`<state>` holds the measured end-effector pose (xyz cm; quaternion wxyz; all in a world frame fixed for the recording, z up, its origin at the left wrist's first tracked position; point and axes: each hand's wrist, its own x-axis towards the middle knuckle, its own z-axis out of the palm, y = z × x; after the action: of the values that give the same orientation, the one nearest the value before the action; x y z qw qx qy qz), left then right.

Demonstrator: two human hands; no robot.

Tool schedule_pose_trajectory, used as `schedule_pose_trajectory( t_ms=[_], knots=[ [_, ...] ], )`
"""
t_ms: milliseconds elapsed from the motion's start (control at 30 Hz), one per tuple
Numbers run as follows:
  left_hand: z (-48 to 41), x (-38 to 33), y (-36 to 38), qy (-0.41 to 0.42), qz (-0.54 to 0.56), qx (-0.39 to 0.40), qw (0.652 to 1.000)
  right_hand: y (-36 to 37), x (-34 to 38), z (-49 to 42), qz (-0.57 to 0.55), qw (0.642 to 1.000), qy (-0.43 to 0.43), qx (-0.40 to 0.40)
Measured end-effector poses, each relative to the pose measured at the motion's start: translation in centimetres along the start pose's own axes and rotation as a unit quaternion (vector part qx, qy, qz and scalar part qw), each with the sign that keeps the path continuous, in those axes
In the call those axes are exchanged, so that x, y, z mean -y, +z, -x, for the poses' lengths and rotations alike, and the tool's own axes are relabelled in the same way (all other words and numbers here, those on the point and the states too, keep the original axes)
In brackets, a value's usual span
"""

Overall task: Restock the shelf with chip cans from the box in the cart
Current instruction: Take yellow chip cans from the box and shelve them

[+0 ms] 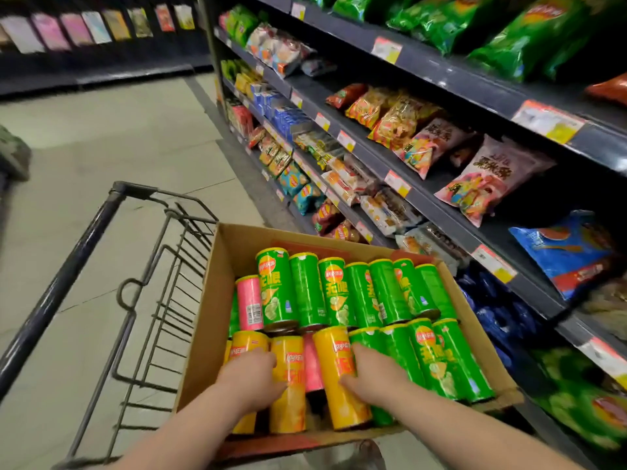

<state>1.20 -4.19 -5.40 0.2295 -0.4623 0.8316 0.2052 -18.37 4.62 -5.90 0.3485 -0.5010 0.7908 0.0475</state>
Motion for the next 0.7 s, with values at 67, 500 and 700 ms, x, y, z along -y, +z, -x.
schedule_pose_trajectory(
  t_ms=[67, 500, 700],
  knots=[
    [0.1, 0.4, 0.0, -0.019, 0.025, -0.007, 0.999, 0.5, 0.4, -0.8, -0.020, 1.000, -0.001, 0.004],
    [-0.2, -1.5, 1.8, -0.106, 0.128, 0.012, 0.986, 1.2, 1.0, -2.1, -0.015, 0.999, 0.003, -0.032],
    [-1.0, -3.1, 1.9, -0.138, 0.187, 0.020, 0.972, 1.0, 1.0, -2.5, -0.070, 0.997, 0.028, -0.014]
  ],
)
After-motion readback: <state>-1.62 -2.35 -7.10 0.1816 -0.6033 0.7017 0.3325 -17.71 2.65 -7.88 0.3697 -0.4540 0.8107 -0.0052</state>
